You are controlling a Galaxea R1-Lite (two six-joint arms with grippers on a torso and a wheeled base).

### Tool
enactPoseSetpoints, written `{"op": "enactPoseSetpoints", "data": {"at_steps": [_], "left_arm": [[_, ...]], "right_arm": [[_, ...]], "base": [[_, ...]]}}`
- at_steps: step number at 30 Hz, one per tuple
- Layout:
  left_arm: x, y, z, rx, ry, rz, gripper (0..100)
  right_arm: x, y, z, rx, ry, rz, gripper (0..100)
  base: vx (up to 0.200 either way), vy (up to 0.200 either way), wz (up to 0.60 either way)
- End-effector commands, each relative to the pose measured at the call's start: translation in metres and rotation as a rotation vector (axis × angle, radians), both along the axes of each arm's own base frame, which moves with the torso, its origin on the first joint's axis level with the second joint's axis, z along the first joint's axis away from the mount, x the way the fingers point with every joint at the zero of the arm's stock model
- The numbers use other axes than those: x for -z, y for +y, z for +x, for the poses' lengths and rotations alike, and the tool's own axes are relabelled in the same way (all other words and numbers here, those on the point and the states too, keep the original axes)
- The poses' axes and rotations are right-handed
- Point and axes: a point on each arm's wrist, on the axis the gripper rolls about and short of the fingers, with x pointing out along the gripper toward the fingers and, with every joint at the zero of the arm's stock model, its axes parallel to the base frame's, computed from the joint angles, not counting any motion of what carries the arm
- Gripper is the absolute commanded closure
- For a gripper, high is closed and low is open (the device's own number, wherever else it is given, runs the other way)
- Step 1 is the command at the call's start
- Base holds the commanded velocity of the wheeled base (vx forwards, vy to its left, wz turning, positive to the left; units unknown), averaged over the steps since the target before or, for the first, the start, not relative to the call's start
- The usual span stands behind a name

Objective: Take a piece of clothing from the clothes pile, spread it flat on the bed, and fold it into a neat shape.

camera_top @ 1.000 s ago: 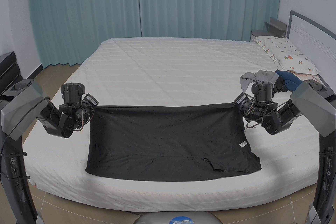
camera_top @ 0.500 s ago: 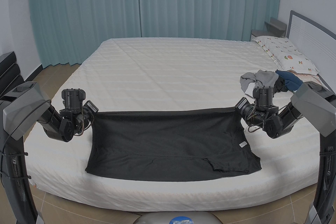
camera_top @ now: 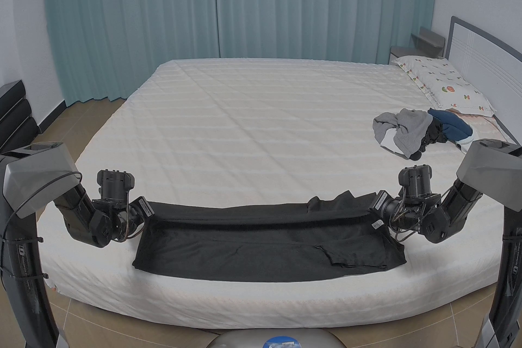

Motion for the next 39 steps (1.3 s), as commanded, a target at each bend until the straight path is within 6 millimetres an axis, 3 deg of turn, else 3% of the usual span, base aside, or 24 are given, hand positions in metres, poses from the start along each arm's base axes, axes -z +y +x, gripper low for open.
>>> {"op": "enactPoseSetpoints", "data": {"at_steps": [1,6,14,15,16,22,28,31,35,39], "left_arm": [[0.013,-0.003,-0.010,0.012,0.060,0.005,100],[0.019,-0.006,-0.015,0.021,0.087,0.004,100],[0.024,-0.009,-0.022,0.029,0.114,0.006,100],[0.024,-0.009,-0.022,0.029,0.116,0.006,0],[0.023,-0.009,-0.022,0.029,0.114,0.007,0],[0.017,-0.008,-0.030,0.026,0.117,0.006,0],[-0.011,-0.002,-0.034,-0.011,0.037,-0.039,0],[-0.021,0.004,-0.029,-0.014,-0.004,-0.066,0],[-0.033,0.012,-0.007,0.025,-0.071,-0.130,0],[-0.013,0.011,0.013,0.056,-0.054,-0.158,0]], "right_arm": [[0.017,0.002,-0.015,-0.030,0.055,-0.026,100],[0.030,0.002,-0.018,-0.032,0.070,-0.032,100],[0.034,0.003,-0.019,-0.033,0.080,-0.032,100],[0.034,0.003,-0.019,-0.033,0.080,-0.032,100],[0.032,0.003,-0.018,-0.032,0.073,-0.028,0],[0.007,0.001,-0.017,-0.013,0.014,0.006,0],[-0.022,-0.011,-0.017,0.012,-0.054,0.050,0],[-0.025,-0.018,-0.015,0.022,-0.060,0.075,0],[-0.021,-0.028,-0.013,0.067,-0.028,0.193,0],[-0.015,-0.038,-0.012,0.081,0.011,0.291,0]], "base": [[0.000,0.000,0.00],[0.000,0.000,0.00],[0.000,0.000,0.00],[0.000,0.000,0.00],[0.000,0.000,0.00],[0.000,0.000,0.00],[0.000,0.000,0.00],[0.000,0.000,0.00],[0.000,0.000,0.00],[0.000,0.000,0.00]]}}
